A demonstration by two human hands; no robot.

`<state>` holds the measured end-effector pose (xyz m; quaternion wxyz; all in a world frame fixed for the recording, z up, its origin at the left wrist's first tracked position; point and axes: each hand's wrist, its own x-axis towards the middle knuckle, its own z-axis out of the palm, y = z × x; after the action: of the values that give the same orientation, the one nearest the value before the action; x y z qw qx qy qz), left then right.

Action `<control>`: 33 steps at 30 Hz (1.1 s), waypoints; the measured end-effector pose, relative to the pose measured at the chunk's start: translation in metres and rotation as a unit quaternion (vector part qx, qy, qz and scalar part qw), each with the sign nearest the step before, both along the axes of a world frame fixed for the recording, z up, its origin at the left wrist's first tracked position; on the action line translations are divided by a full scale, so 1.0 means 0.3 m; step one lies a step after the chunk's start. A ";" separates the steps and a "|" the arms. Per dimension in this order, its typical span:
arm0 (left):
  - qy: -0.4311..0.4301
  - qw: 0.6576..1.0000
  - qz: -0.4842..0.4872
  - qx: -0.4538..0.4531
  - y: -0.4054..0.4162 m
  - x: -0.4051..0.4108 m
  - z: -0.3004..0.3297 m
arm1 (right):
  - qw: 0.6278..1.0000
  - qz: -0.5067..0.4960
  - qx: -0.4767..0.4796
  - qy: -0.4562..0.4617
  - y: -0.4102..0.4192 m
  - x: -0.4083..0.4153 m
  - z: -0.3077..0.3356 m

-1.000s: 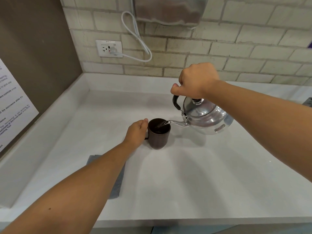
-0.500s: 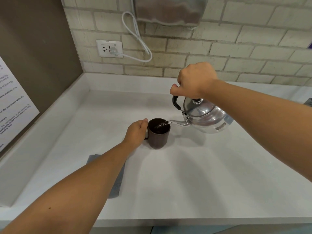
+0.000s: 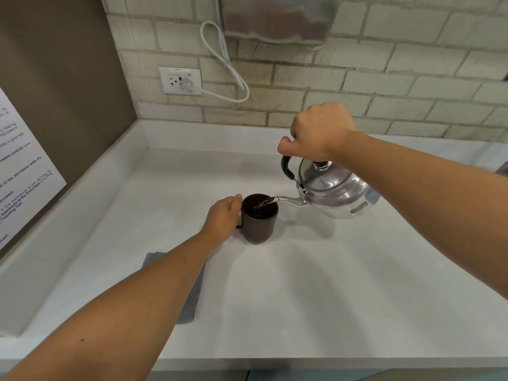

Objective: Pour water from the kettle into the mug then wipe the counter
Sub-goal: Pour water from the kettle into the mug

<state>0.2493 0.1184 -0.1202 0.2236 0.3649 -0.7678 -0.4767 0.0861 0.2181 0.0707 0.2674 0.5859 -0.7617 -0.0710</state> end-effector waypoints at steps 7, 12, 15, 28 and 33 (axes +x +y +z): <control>-0.003 1.000 0.002 -0.014 0.000 0.000 -0.002 | 0.999 -0.017 -0.021 -0.032 0.013 -0.026 0.003; -0.001 1.000 0.001 -0.015 0.006 0.003 0.005 | 0.996 -0.027 -0.041 -0.078 0.036 -0.054 -0.016; 0.001 1.000 0.002 -0.020 0.010 0.006 0.010 | 0.992 -0.042 -0.053 -0.108 0.046 -0.064 -0.024; 0.018 0.998 -0.016 0.062 -0.004 -0.002 0.008 | 0.943 -0.078 -0.147 -0.289 0.070 -0.137 -0.013; -0.054 0.998 0.025 -0.022 -0.079 -0.029 0.113 | 0.926 -0.076 -0.196 -0.315 0.069 -0.191 -0.004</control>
<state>0.2406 0.0946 -0.0865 0.2019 0.4039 -0.7799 -0.4335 0.0287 0.2389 0.0695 0.1172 0.4541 -0.8479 0.2473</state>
